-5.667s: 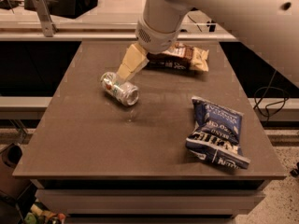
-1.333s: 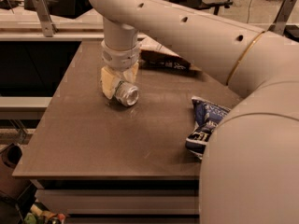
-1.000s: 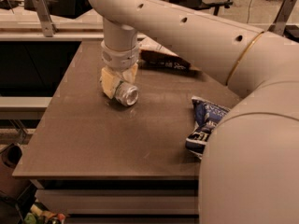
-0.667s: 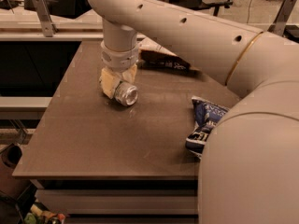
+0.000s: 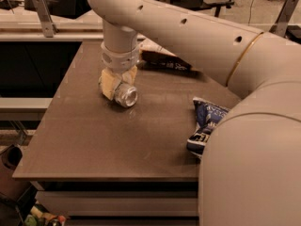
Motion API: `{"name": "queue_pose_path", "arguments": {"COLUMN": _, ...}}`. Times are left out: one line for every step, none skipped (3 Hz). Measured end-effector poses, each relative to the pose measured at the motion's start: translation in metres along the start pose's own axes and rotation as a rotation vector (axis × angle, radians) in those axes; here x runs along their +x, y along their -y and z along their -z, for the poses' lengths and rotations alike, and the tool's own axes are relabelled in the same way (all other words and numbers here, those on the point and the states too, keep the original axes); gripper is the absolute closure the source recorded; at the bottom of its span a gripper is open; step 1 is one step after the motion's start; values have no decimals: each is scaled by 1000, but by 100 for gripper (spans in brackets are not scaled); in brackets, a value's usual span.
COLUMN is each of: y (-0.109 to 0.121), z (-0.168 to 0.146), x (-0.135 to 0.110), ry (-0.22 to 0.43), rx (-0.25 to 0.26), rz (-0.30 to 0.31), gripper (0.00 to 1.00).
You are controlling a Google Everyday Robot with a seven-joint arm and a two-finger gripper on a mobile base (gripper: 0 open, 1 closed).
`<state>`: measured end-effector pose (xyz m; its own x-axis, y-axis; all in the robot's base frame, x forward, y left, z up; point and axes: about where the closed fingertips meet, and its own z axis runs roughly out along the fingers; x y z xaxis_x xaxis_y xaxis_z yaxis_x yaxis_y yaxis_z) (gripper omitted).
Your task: Place 7up can upright
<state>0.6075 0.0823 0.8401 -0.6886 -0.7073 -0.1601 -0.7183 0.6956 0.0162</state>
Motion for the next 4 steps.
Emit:
{"name": "queue_pose_path", "arguments": {"y": 6, "z": 10, "x": 6, "ry": 24, "rx": 25, "rz": -9, "gripper": 100}}
{"name": "queue_pose_path", "arguments": {"y": 14, "z": 26, "x": 14, "ry": 54, "rx": 60, "rz": -23, "gripper": 100}}
{"name": "queue_pose_path", "arguments": {"y": 23, "z": 44, "x": 17, "ry": 112, "rx": 85, "rz": -28, "gripper": 100}}
{"name": "queue_pose_path", "arguments": {"y": 33, "z": 62, "x": 14, "ry": 195, "rx": 96, "rz": -22, "gripper": 100}}
